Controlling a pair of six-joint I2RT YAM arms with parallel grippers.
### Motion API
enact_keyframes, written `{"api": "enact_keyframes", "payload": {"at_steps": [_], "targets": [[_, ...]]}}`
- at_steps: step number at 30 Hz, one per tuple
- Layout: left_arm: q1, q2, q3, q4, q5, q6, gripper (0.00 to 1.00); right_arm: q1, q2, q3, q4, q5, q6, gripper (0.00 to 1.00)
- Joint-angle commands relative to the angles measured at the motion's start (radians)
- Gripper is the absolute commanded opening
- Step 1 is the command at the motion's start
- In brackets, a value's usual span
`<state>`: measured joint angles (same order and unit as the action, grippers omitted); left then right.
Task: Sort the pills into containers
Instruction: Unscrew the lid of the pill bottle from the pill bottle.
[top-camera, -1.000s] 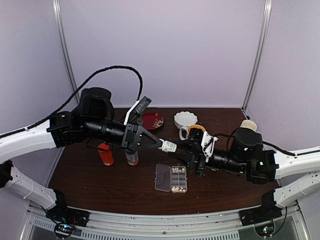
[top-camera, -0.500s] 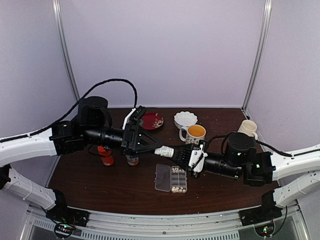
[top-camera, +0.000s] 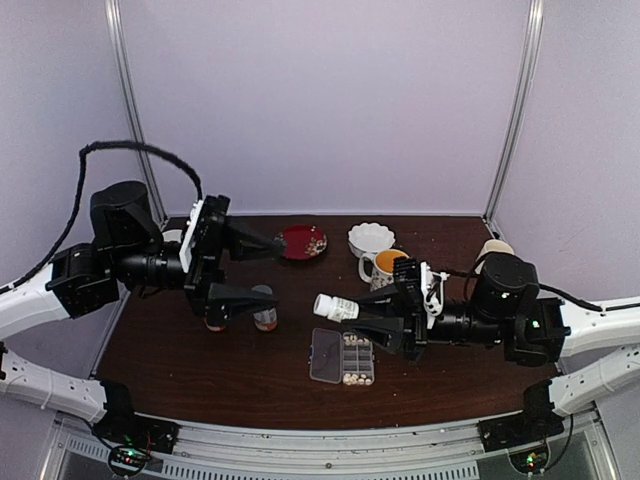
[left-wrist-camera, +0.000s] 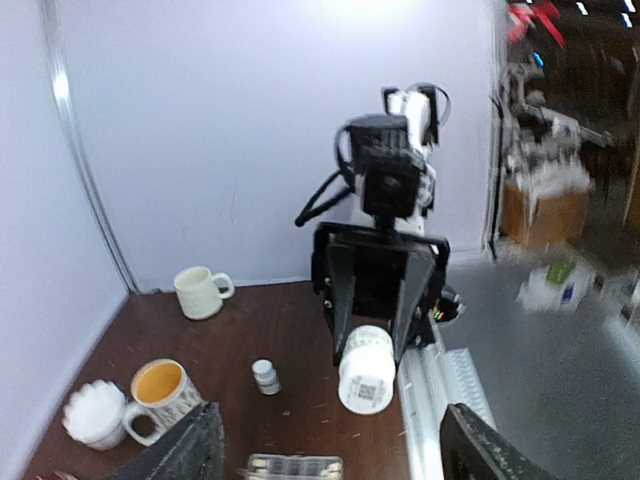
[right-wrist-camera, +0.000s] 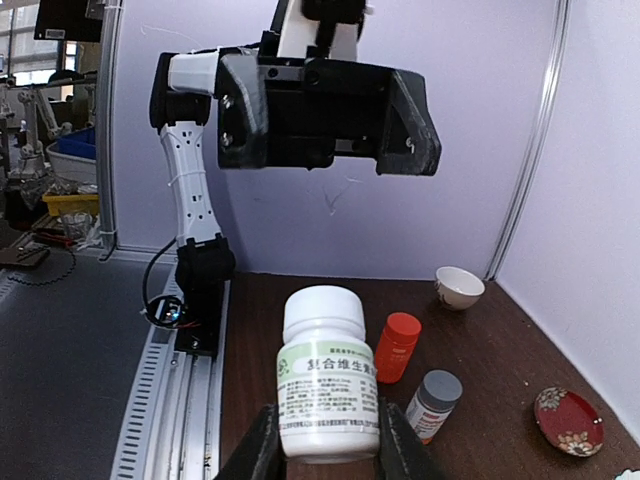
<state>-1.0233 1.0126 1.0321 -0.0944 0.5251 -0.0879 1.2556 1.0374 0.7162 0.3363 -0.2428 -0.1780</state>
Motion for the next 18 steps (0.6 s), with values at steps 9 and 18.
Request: {"api": "enact_keyframes", "payload": {"at_steps": [9,18], "targets": [[-0.072,0.005,-0.043,-0.113,-0.035,1.257,0.76,-0.029,0.028,0.075,-0.028,-0.230,0.403,0.17],[-0.079,0.026,-0.020,-0.097,-0.026,1.246,0.61,-0.030,0.064,0.092,-0.024,-0.211,0.419,0.16]]}}
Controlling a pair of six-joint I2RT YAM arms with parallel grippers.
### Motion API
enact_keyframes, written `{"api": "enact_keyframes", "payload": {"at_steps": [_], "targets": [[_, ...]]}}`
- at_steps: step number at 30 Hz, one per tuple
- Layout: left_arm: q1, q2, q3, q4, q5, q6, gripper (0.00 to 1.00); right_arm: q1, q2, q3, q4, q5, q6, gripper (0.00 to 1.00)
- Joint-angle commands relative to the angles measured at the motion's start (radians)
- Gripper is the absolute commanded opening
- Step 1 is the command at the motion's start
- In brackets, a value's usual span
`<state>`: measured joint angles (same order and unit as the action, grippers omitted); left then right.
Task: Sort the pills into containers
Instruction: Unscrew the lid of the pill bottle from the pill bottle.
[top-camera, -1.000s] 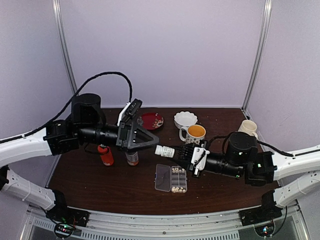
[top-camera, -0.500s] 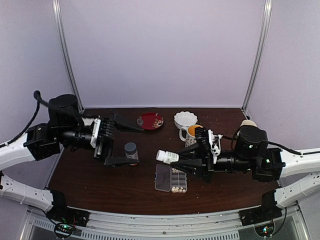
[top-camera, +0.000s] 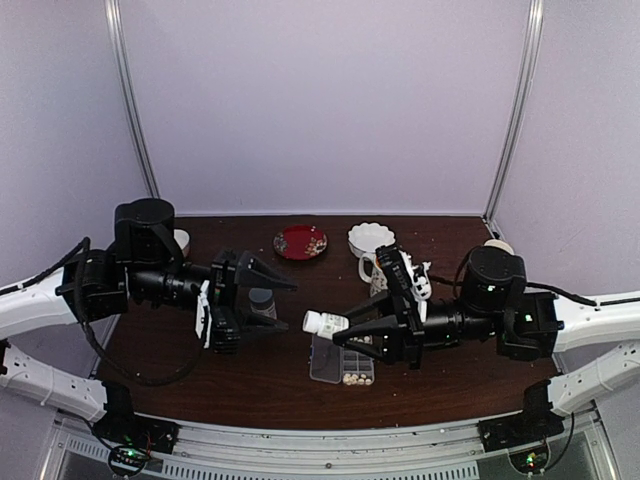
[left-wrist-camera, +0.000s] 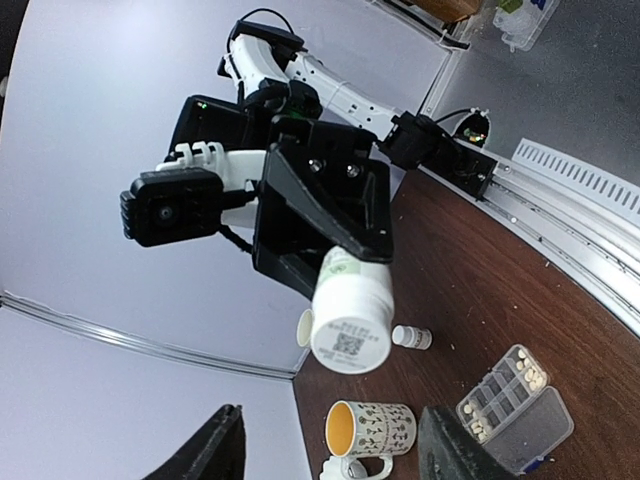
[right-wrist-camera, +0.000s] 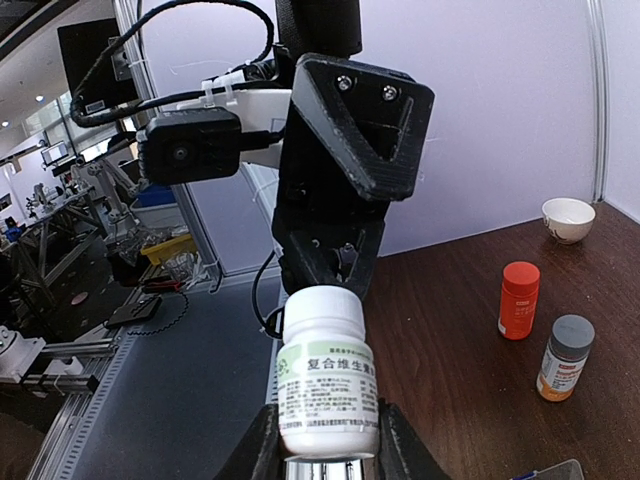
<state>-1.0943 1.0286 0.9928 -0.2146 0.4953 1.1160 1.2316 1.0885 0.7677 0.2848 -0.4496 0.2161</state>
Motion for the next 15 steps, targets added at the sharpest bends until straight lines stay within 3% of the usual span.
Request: {"api": "enact_keyframes", "payload": {"at_steps": [1,15], "targets": [[-0.010,0.012,0.021,0.023,0.008,0.040,0.60,-0.006,0.018,0.045,0.028,0.001,0.023,0.16],[-0.013,0.012,-0.010,0.070,0.031,0.008,0.59,-0.005,0.095,0.100,0.038,0.006,0.018,0.14]]}}
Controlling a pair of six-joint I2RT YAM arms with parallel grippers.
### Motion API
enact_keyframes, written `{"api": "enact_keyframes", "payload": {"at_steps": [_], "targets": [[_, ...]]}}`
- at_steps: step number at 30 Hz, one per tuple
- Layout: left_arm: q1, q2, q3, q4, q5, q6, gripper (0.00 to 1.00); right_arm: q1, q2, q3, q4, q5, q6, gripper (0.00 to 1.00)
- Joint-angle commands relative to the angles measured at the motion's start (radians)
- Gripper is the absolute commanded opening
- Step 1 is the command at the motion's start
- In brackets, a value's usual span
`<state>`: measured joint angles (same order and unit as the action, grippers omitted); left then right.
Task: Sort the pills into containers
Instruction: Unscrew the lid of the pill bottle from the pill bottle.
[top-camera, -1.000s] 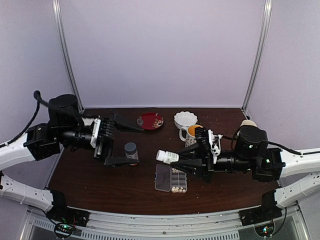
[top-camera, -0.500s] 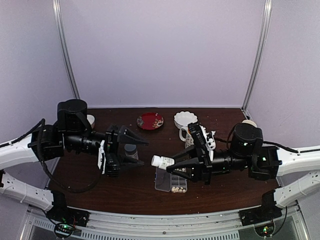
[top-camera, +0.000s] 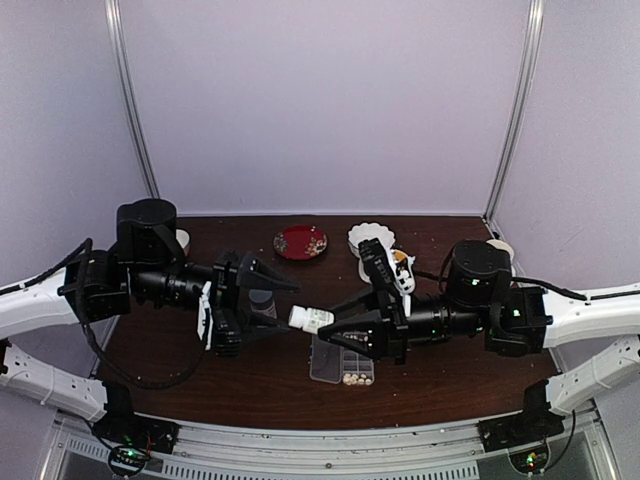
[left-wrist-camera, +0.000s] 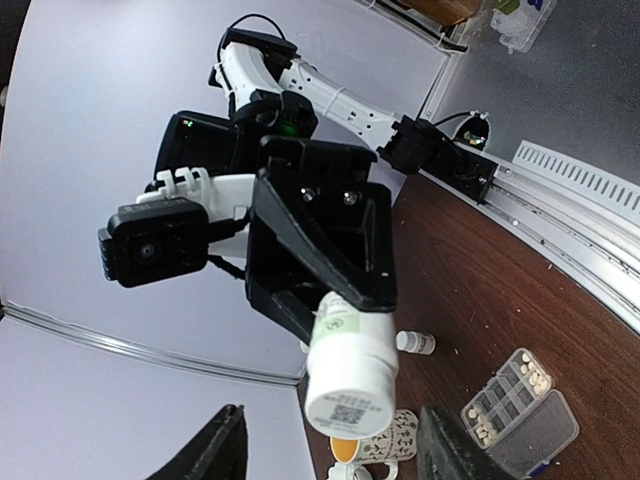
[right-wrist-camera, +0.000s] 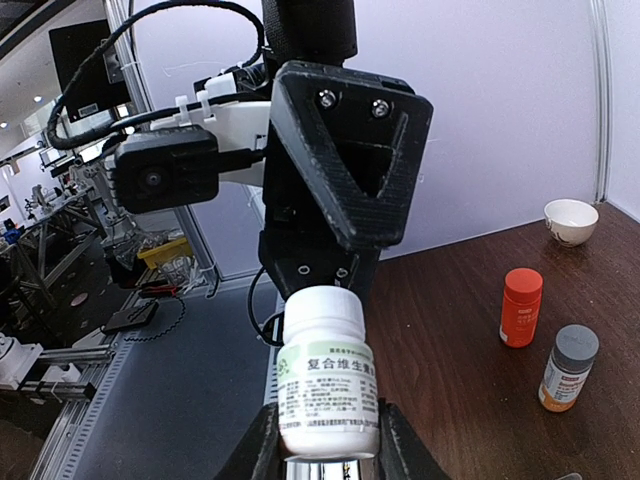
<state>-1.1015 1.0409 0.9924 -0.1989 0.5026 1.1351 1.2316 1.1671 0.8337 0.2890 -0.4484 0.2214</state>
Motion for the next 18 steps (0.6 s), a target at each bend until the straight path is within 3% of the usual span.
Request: {"api": "enact_keyframes", "payload": {"at_steps": [1,13,18], "targets": [[-0.006,0.001,-0.011,0.054,0.022,-0.011,0.58,-0.006,0.019,0.035,0.034,0.006,0.013,0.14],[-0.005,0.001,-0.014,0.053,0.046,-0.005,0.43,-0.005,0.026,0.037,0.032,0.020,0.014,0.13],[-0.005,0.009,0.003,0.032,0.061,-0.014,0.27,-0.006,0.023,0.037,0.025,0.028,0.013,0.12]]}}
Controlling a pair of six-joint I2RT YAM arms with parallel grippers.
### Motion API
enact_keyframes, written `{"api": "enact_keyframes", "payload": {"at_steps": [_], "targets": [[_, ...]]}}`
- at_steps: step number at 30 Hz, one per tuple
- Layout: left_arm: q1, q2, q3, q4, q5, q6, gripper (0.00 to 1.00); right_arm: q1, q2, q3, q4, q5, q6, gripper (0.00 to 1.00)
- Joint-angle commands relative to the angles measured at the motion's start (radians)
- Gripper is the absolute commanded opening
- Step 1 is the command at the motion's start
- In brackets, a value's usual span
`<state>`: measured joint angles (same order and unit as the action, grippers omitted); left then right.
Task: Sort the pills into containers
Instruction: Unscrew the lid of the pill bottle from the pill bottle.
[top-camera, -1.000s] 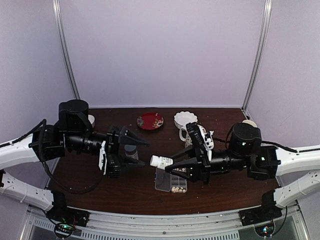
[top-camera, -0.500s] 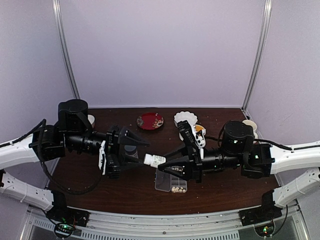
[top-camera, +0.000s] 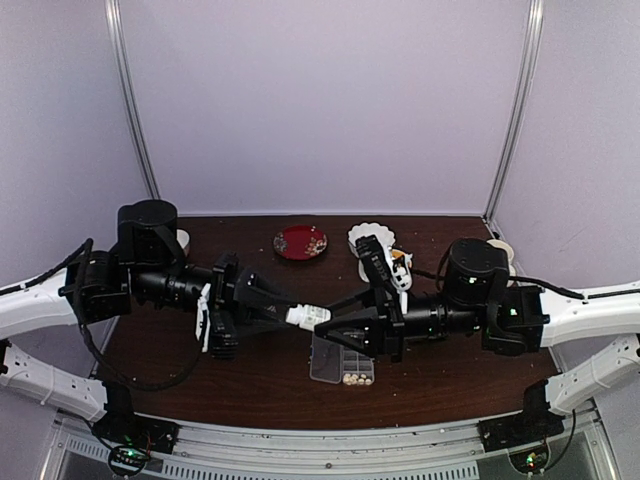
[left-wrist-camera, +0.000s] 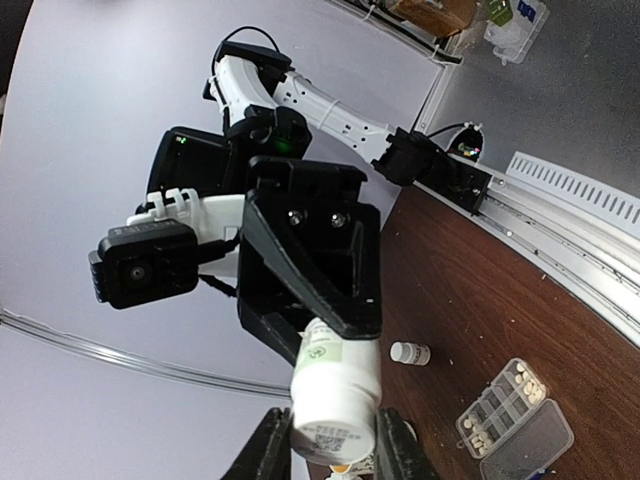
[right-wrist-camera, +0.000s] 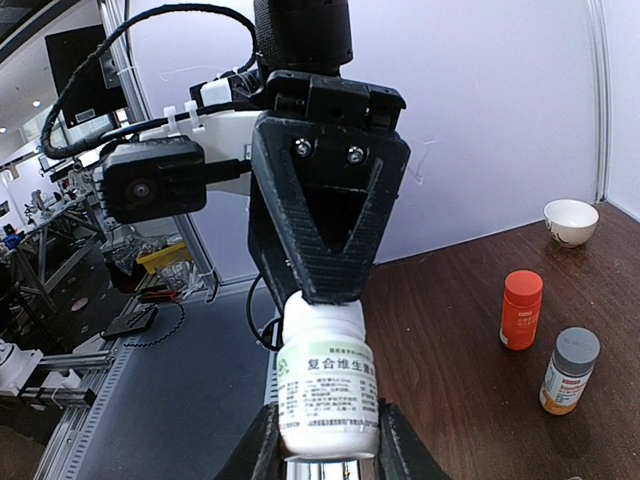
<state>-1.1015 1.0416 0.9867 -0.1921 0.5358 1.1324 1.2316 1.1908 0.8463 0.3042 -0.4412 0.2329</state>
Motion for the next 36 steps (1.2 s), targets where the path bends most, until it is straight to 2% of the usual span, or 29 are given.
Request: {"api": "enact_keyframes", "payload": {"at_steps": [1,5,10,15,18,22,26,29,33,36], "targets": [[-0.007,0.008,0.010,0.022,0.027,-0.011,0.26,-0.005,0.000,0.026,0.008,0.020,0.002,0.11],[-0.009,0.011,0.010,0.017,0.027,-0.014,0.26,-0.005,0.001,0.029,0.006,0.019,0.002,0.11],[-0.010,0.019,0.021,0.019,0.026,-0.081,0.16,-0.006,-0.008,0.039,-0.035,0.031,-0.049,0.11],[-0.009,0.039,0.043,0.056,0.035,-0.308,0.01,-0.006,-0.034,0.059,-0.145,0.115,-0.231,0.09],[-0.018,0.040,0.046,0.083,0.021,-0.482,0.00,-0.005,-0.057,0.050,-0.153,0.148,-0.373,0.08],[-0.035,0.038,0.058,0.111,-0.056,-0.758,0.00,-0.005,-0.086,0.025,-0.134,0.176,-0.570,0.06],[-0.041,0.078,0.136,0.092,-0.175,-1.196,0.00,-0.003,-0.099,0.002,-0.095,0.274,-0.692,0.05],[-0.041,0.122,0.211,0.029,-0.193,-1.429,0.00,-0.001,-0.107,-0.026,-0.049,0.355,-0.760,0.05],[-0.041,0.167,0.297,-0.045,-0.228,-1.814,0.00,0.005,-0.117,-0.066,-0.015,0.429,-0.867,0.05],[-0.041,0.165,0.297,0.016,-0.170,-2.049,0.00,0.005,-0.133,-0.103,0.020,0.461,-0.928,0.06]]}}
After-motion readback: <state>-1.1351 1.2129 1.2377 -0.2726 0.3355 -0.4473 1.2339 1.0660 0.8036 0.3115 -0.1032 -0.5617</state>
